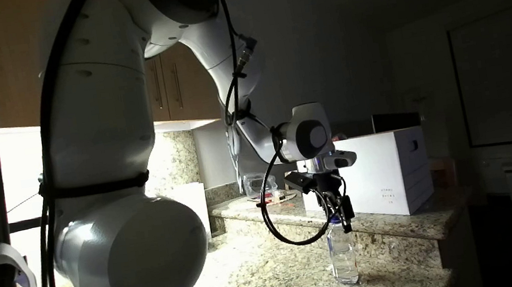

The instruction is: Put the left and right bottles in the box

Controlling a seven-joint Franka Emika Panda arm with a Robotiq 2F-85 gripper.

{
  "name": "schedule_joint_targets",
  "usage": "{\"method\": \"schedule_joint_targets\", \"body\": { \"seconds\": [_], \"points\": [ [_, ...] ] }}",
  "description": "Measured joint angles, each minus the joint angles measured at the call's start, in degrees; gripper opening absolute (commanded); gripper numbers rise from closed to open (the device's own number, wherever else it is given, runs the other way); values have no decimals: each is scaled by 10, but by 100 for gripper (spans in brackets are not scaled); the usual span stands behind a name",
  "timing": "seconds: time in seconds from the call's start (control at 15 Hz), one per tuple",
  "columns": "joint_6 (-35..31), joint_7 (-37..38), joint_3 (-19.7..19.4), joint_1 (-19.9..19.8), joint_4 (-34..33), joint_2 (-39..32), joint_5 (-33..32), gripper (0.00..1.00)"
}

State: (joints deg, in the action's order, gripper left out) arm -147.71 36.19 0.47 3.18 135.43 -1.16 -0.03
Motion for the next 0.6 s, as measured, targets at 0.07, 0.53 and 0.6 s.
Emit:
{"method": "schedule_joint_targets", "body": {
  "seconds": [0.07, 0.53, 0.6],
  "points": [
    [1, 0, 2, 0, 0, 0, 0, 53],
    [28, 0, 10, 1, -2, 18, -1, 12],
    [37, 0, 10, 1, -3, 23, -2, 15]
  ]
}}
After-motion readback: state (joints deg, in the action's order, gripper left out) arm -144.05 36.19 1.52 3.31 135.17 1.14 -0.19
